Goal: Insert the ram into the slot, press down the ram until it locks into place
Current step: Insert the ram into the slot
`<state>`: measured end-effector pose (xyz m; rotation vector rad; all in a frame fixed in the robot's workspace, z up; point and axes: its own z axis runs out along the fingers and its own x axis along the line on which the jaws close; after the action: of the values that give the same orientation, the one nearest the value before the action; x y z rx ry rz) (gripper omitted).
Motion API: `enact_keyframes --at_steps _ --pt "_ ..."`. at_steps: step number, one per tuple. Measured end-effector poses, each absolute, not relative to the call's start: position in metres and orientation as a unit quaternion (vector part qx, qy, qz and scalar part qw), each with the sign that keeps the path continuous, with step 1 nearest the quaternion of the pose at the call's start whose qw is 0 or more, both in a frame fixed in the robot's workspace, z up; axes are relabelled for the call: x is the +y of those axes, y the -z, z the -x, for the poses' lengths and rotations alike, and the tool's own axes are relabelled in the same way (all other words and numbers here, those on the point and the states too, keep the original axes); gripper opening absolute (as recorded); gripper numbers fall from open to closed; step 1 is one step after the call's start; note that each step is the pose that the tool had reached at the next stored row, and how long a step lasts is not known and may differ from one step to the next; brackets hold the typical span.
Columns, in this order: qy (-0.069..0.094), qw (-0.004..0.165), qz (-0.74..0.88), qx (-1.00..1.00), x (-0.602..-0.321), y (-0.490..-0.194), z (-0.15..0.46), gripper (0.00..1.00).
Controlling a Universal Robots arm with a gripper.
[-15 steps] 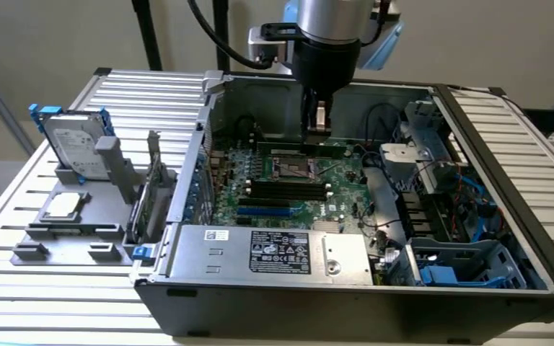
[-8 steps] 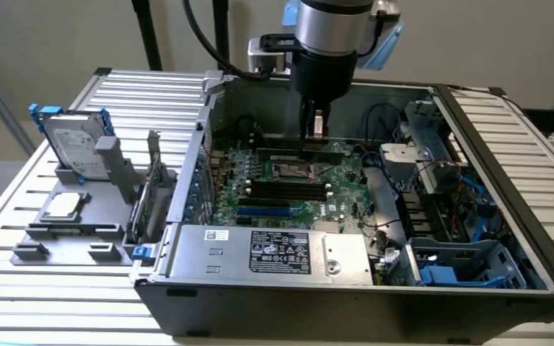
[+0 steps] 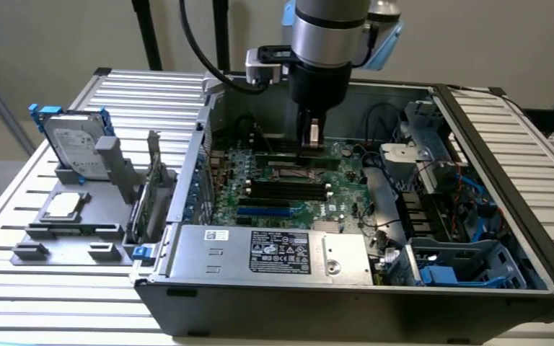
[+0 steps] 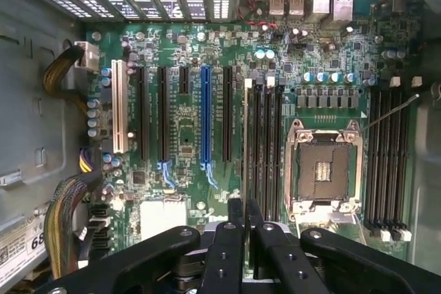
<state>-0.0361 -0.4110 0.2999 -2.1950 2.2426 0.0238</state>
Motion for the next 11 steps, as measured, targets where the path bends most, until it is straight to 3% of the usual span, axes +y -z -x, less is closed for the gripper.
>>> enact_keyframes --at_steps 11 --pt "-0.007 0.001 0.699 0.715 -0.406 -0.280 0.036 0.13"
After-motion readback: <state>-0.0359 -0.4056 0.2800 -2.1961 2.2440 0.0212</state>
